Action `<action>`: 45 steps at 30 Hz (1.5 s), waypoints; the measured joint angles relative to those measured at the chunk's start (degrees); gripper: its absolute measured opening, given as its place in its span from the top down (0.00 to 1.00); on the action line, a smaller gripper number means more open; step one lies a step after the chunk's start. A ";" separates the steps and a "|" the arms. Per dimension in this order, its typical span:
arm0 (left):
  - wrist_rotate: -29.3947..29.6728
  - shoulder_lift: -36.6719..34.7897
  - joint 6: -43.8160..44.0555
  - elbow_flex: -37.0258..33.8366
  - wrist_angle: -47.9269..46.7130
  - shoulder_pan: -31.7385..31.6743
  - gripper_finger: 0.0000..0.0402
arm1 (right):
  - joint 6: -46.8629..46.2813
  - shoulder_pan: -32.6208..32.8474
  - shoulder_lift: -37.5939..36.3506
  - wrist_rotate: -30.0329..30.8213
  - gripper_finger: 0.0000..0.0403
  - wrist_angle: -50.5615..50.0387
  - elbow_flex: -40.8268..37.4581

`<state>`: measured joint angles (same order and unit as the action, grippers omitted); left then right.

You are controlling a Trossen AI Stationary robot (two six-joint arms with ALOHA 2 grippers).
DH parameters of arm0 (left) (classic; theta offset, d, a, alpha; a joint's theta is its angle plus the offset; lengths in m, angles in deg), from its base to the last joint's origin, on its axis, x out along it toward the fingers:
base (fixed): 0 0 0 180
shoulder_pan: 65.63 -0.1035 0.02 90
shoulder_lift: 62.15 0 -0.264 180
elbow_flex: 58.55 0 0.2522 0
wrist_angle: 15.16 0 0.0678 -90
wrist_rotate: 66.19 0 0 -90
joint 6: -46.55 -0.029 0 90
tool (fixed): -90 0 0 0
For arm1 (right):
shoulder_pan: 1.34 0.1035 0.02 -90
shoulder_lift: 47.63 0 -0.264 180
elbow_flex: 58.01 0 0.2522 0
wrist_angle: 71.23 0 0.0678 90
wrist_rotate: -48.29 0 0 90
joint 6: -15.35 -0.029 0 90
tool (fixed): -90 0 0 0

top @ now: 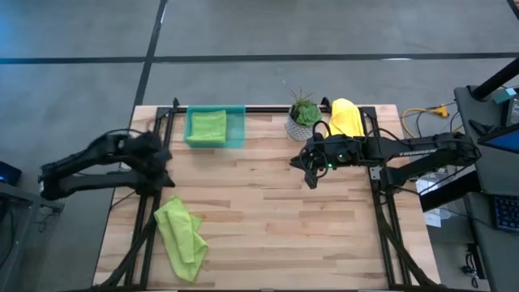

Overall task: Fold microfiber towels
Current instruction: Fold the yellow-green microfiber cloth

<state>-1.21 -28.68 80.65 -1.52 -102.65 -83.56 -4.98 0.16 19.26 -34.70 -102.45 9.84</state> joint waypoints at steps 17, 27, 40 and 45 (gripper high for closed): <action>1.50 39.04 -27.26 -3.71 0.57 1.55 0.80 | -1.69 1.01 0.00 -0.09 0.85 0.20 0.00; 6.12 57.39 -32.44 -4.04 1.87 1.55 0.41 | -1.71 1.01 0.00 0.06 0.85 0.21 0.00; 9.00 69.72 -28.39 -4.33 5.41 2.21 0.45 | -2.19 1.01 -0.08 -1.59 0.85 0.20 0.00; 7.75 72.37 -28.01 -4.33 4.53 2.79 0.73 | -2.61 1.01 -0.11 -1.66 0.85 0.20 0.00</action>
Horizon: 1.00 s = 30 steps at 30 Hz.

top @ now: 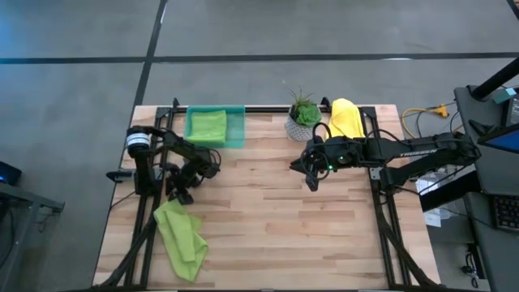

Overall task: Fold microfiber towels
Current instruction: Fold the yellow-green microfiber cloth

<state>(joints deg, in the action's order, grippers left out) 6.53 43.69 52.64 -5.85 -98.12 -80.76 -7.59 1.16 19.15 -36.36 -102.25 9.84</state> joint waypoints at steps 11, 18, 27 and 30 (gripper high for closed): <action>-13.93 -12.03 -0.44 3.71 0.09 0.46 1.00 | 0.02 0.00 -0.04 -2.75 0.85 -0.02 0.00; -17.38 -27.70 17.17 10.77 12.35 0.69 1.00 | 0.30 0.23 -0.04 -4.37 0.85 0.95 0.02; 7.33 -41.76 42.96 10.29 72.06 4.70 1.00 | 2.43 2.39 0.46 -4.50 0.85 14.79 0.02; 17.28 -42.09 37.85 10.27 89.08 6.43 1.00 | 3.93 2.51 0.46 -4.46 0.85 19.34 0.02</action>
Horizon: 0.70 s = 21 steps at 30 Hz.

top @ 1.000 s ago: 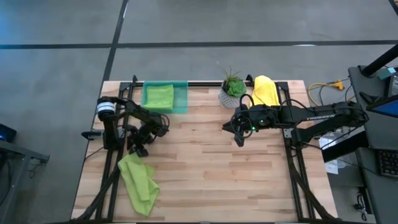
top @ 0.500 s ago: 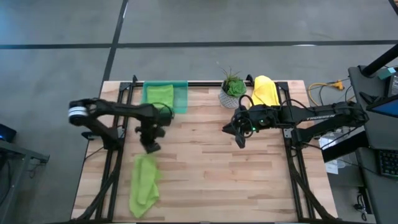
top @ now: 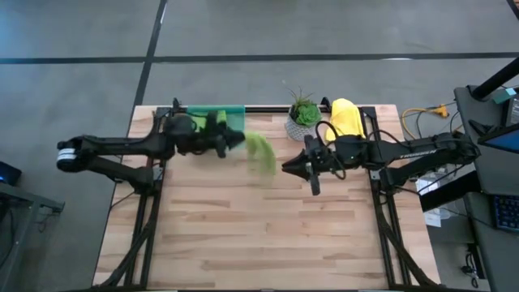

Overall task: Fold microfiber towels
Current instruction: Fold the yellow-green microfiber cloth

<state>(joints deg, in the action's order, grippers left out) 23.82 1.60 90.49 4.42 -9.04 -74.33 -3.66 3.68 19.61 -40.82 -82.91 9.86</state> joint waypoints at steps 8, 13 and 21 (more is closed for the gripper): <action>16.60 6.50 -11.42 0.56 32.03 5.75 1.00 | 3.53 0.02 -0.11 0.17 0.85 7.96 1.61; 43.91 14.67 -2.72 3.68 37.10 12.56 1.00 | 13.17 0.11 1.12 0.19 0.85 6.98 5.74; 21.81 22.65 9.47 9.59 42.67 8.23 1.00 | 22.11 2.44 9.49 7.45 0.77 -8.56 16.36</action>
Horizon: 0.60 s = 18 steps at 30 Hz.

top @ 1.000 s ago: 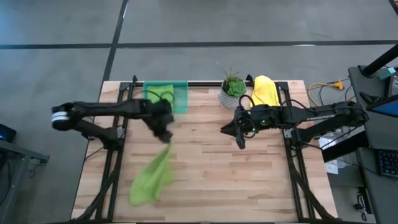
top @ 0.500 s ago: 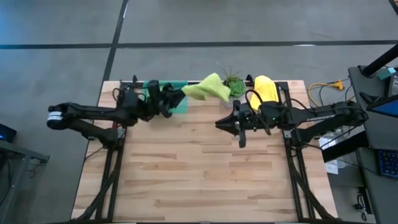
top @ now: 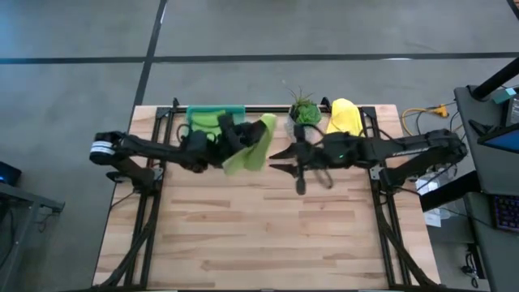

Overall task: Fold microfiber towels
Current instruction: Fold the yellow-green microfiber cloth

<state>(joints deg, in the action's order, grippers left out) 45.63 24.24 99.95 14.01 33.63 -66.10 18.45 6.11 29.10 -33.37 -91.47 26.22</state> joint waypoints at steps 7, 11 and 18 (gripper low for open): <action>-15.90 0.61 4.75 3.24 -0.99 -4.58 1.00 | -7.27 3.49 4.91 17.62 0.55 -8.72 7.61; -16.38 -0.23 4.79 3.27 -2.00 -5.24 1.00 | -11.33 5.60 5.64 29.43 0.50 -13.82 10.65; -19.05 -0.92 7.81 3.27 -1.50 -6.33 1.00 | -13.79 7.14 8.51 36.51 0.49 -18.55 12.68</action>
<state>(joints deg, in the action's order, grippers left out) 26.58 23.32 107.77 17.28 32.14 -72.44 4.66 13.25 37.60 3.14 -110.02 38.90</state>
